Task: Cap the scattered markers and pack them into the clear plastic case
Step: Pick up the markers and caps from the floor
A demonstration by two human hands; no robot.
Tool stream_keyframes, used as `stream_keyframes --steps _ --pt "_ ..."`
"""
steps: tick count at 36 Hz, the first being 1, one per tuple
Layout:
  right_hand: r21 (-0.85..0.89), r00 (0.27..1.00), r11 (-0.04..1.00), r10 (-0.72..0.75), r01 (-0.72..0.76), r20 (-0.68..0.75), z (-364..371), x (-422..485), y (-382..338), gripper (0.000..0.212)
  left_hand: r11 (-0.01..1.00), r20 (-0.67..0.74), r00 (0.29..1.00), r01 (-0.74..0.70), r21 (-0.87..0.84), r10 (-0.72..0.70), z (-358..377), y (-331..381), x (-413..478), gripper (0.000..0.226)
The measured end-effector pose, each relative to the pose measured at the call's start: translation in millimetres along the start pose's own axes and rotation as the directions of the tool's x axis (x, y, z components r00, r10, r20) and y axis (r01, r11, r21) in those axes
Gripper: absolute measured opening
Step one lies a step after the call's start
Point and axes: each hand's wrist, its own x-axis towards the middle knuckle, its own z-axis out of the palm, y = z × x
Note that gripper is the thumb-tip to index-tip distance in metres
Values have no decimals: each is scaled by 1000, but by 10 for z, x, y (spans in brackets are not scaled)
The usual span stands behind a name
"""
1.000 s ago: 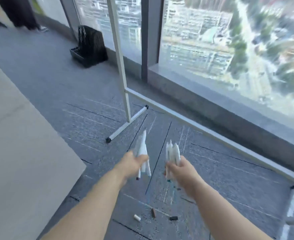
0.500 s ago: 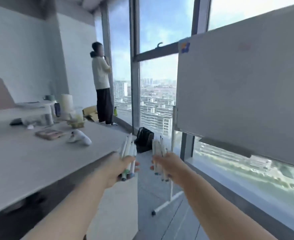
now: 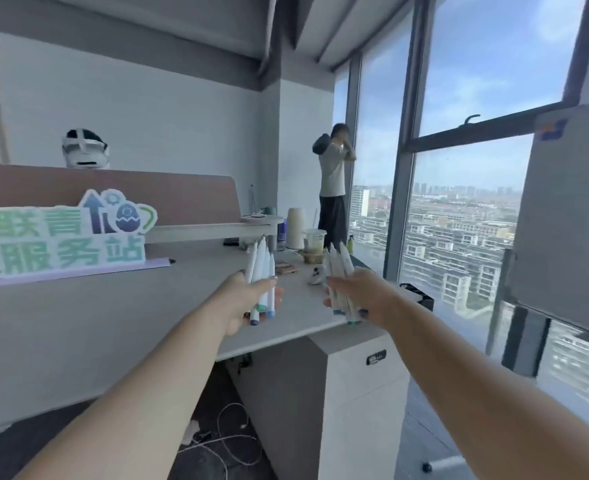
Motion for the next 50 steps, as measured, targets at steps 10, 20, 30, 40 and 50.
stream_keyframes --steps 10,20,30,40,50 --pt "-32 986 999 28 -23 163 856 1195 244 16 994 -144 987 86 67 -75 -551 -435 767 24" --pt "-225 973 973 97 -48 211 1491 2672 542 38 976 -306 945 166 139 -117 -773 -935 2170 28" --pt "-399 977 917 90 -6 191 1678 3352 573 22 874 -430 895 298 384 -116 -709 -1150 2923 29" --pt "-560 983 828 94 12 159 1808 3567 643 31 765 -423 903 324 556 -76 -725 -1101 3047 25" --pt "-659 986 750 69 50 153 1740 3637 672 54 705 -353 926 340 622 -134 -722 -1058 3009 46"
